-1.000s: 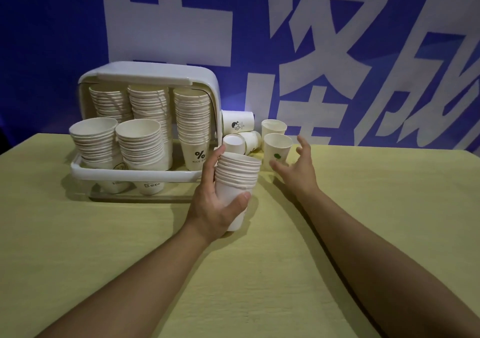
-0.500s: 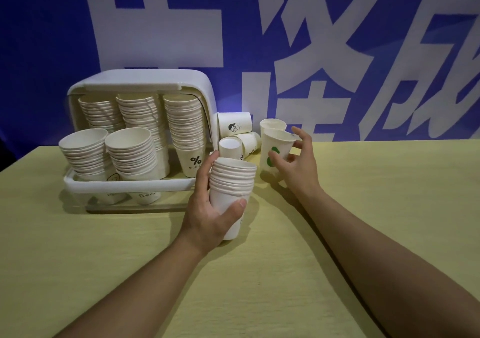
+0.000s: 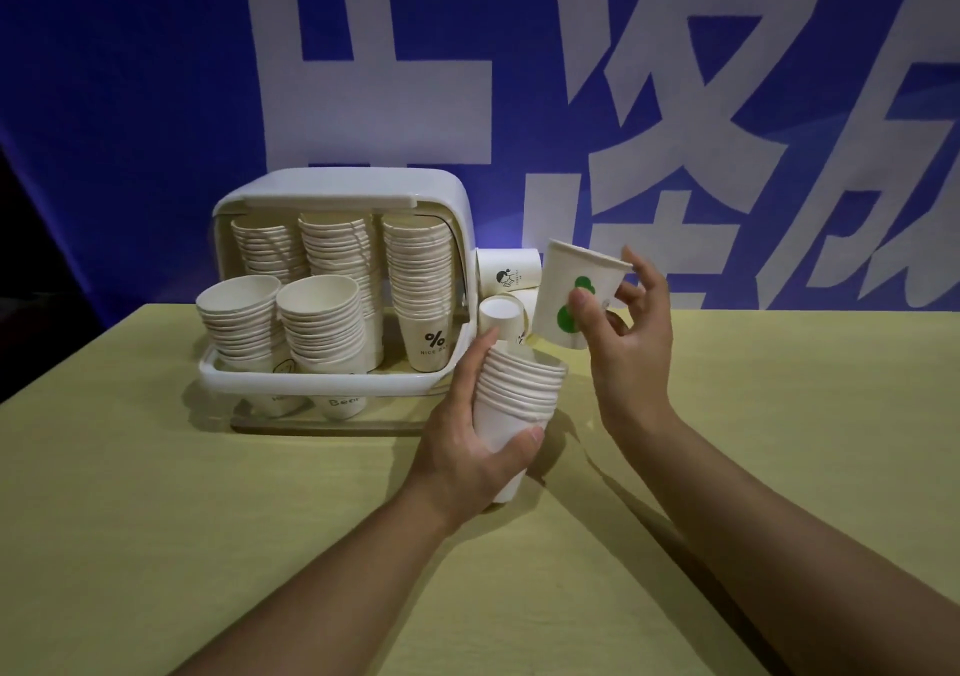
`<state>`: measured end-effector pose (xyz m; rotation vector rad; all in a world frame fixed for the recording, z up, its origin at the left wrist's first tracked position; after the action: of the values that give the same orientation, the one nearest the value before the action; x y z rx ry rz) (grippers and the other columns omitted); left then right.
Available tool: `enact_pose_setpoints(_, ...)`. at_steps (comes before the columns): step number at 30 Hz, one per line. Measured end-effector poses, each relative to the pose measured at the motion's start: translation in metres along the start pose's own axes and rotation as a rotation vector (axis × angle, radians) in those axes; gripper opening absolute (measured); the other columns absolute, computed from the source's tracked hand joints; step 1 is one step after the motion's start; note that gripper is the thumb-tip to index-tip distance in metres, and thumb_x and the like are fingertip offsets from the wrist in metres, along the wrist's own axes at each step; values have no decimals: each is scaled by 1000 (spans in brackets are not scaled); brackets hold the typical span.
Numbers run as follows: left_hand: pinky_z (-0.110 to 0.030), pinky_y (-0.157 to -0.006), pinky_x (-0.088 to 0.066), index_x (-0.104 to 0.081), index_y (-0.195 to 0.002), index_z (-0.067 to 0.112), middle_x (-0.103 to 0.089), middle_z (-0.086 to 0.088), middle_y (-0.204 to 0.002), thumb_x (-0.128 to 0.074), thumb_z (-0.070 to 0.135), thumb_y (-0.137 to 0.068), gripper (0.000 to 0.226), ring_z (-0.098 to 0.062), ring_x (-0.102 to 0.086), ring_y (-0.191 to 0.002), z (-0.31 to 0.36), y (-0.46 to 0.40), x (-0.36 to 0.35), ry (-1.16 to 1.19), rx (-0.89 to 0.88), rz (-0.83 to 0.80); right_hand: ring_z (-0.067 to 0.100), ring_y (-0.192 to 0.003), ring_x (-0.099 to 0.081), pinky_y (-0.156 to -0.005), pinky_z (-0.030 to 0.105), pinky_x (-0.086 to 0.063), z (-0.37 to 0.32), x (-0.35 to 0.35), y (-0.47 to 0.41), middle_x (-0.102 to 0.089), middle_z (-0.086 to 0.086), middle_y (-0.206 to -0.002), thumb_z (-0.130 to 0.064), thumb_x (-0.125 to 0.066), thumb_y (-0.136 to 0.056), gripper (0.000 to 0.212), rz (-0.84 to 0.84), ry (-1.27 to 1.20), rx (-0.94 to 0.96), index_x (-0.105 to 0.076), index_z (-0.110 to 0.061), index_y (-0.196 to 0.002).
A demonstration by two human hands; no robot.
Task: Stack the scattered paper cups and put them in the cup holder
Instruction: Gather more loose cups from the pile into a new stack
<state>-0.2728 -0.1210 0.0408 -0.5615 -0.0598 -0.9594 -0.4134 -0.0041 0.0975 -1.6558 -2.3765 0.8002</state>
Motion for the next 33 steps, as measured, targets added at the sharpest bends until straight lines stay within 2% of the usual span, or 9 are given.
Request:
enact_pose_setpoints(3, -7, -85, -47, -16, -143, 68, -46, 34, -137, -71, 53, -70, 93, 8, -53, -118, -1, 0, 0, 20, -12, -4, -4, -98, -66, -73, 19, -57, -2, -25, 14, -57, -7, -121, -33, -76, -82, 63, -172, 10, -22, -44, -37, -136)
enact_pose_setpoints(7, -22, -89, -53, -8, -146, 64, -45, 15, -143, -69, 56, -72, 97, 2, -54, -118, -1, 0, 6, -3, -8, 56, 2, -107, -64, -79, 20, -57, 11, -42, 35, -61, -11, -124, -42, -76, -82, 60, -263, 43, -59, -47, -41, -134)
enact_pose_setpoints(11, -22, -94, -52, -4, -146, 65, -37, 40, -139, -70, 56, -74, 98, 6, -51, -123, 1, 0, 15, 8, -42, 132, -1, -114, -57, -82, 11, -52, 21, -40, 48, -62, -12, -128, -56, -64, -80, 56, -290, 127, -74, -56, -38, -132)
enact_pose_setpoints(14, -14, -95, -46, -5, -146, 66, -34, 45, -139, -69, 56, -72, 98, 7, -49, -126, 0, 0, 18, 10, -52, 156, 5, -118, -58, -87, 19, -54, 29, -37, 49, -63, -10, -130, -60, -57, -81, 54, -319, 121, -117, -62, -35, -129)
enact_pose_setpoints(17, -19, -97, -47, -16, -144, 63, -45, 21, -145, -71, 54, -70, 93, -3, -54, -126, 0, 0, 20, 26, -76, 170, 2, -111, -61, -81, 18, -54, 29, -28, 32, -64, -11, -125, -48, -52, -95, 35, -278, 155, -101, -68, -31, -120)
enact_pose_setpoints(19, -27, -100, -49, -20, -142, 63, -48, 14, -144, -73, 51, -70, 91, -7, -55, -125, 0, 0, 19, 28, -96, 171, -1, -106, -59, -80, 16, -50, 37, -17, 12, -62, -16, -121, -35, -60, -98, 24, -172, 279, -81, -63, -36, -122)
enact_pose_setpoints(22, -31, -100, -49, -22, -142, 63, -49, 14, -143, -74, 49, -69, 90, -9, -56, -124, -2, -2, 18, 35, -99, 172, 6, -108, -54, -83, 19, -45, 62, 2, -22, -52, -13, -126, -27, -71, -93, 50, 10, 427, -136, -49, -36, -137)
enact_pose_setpoints(26, -14, -96, -45, -20, -142, 64, -45, 29, -141, -72, 50, -69, 90, -2, -53, -125, -6, -6, 15, 40, -95, 156, 16, -115, -49, -89, 26, -41, 99, 8, -69, -45, -2, -140, -20, -77, -88, 71, 12, 568, -203, -41, -33, -147)
enact_pose_setpoints(33, -16, -90, -49, -18, -142, 65, -48, 15, -141, -71, 54, -66, 93, -6, -56, -119, -10, -9, 10, 38, -76, 131, 21, -114, -55, -95, 31, -45, 141, 7, -107, -50, 4, -138, -17, -79, -84, 73, -7, 611, -234, -42, -30, -146)
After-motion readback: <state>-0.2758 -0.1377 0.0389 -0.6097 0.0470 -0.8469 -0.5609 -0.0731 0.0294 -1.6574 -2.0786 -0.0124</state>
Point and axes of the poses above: each hand's wrist, its own y-axis away from the middle knuckle, its own x-axis out of the back of the hand, z = x × y, the point moved 10 cm from there along -y, towards the middle knuckle
